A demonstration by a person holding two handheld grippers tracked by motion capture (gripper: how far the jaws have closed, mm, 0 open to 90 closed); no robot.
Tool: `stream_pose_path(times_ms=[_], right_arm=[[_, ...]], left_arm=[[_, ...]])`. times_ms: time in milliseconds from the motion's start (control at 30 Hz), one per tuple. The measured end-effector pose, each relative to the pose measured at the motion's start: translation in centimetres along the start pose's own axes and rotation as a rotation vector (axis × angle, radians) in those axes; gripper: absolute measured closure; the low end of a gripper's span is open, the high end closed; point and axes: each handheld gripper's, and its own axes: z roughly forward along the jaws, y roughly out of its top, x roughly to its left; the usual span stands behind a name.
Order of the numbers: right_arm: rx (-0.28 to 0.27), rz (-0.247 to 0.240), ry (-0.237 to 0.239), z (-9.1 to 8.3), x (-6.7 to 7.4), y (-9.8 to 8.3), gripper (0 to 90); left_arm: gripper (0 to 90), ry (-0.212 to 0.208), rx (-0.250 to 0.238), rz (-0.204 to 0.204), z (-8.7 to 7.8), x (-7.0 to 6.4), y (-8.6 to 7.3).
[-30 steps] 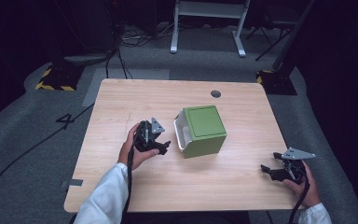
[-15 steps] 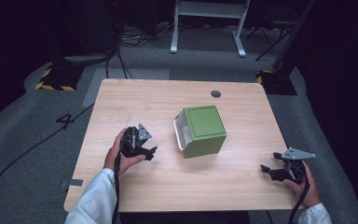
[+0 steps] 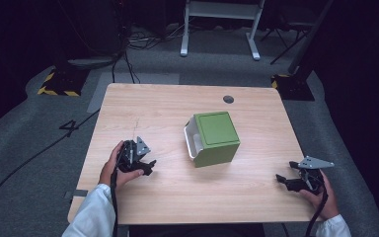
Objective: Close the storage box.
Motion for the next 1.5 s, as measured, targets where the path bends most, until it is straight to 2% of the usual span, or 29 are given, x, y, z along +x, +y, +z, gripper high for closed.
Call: stream_pose_path(times_ms=[167, 367, 433, 533, 667, 767, 833, 867, 933, 1000, 1267, 1500], right_arm=[[0.001, 0.003, 0.001, 0.0, 0.0, 0.0, 14.8], [0.001, 0.004, -0.001, 0.0, 0.0, 0.0, 14.8], [0.001, 0.007, -0.001, 0.0, 0.0, 0.0, 14.8], [0.002, 0.006, -0.001, 0.0, 0.0, 0.0, 14.8], [0.002, 0.007, -0.001, 0.0, -0.1, 0.0, 14.8], [0.002, 0.01, 0.0, 0.0, -0.1, 0.0, 14.8], [0.002, 0.009, -0.001, 0.0, -0.1, 0.0, 14.8], [0.002, 0.007, -0.002, 0.0, 0.0, 0.0, 14.8], [0.001, 0.006, -0.004, 0.0, 0.0, 0.0, 14.8], [0.002, 0.006, -0.003, 0.0, 0.0, 0.0, 14.8], [-0.001, 0.0, -0.003, 0.0, 0.0, 0.0, 15.1], [-0.003, -0.004, -0.007, 0.0, 0.1, 0.0, 15.1]], left_arm=[[17.3, 0.004, 0.029, -0.006, -0.1, 0.1, -1.3], [17.3, -0.005, 0.025, -0.027, -0.2, 0.3, -2.5], [17.3, -0.009, 0.027, -0.06, -0.2, 0.3, -3.4], [17.3, -0.009, 0.045, -0.08, -0.3, 0.3, -4.0], [17.1, -0.031, 0.026, -0.122, -0.6, 0.7, -5.0], [17.0, -0.066, 0.006, -0.166, -0.6, 1.3, -5.8], [16.8, -0.096, -0.004, -0.211, -0.6, 1.7, -6.3], [16.6, -0.101, -0.023, -0.223, -0.6, 1.8, -6.7], [15.7, -0.104, -0.05, -0.228, -0.6, 1.8, -7.1], [15.6, -0.096, -0.054, -0.242, -0.7, 1.8, -7.3], [15.1, -0.07, -0.048, -0.265, -0.8, 1.6, -7.3], [15.0, -0.071, -0.046, -0.265, -0.8, 1.7, -7.3]])
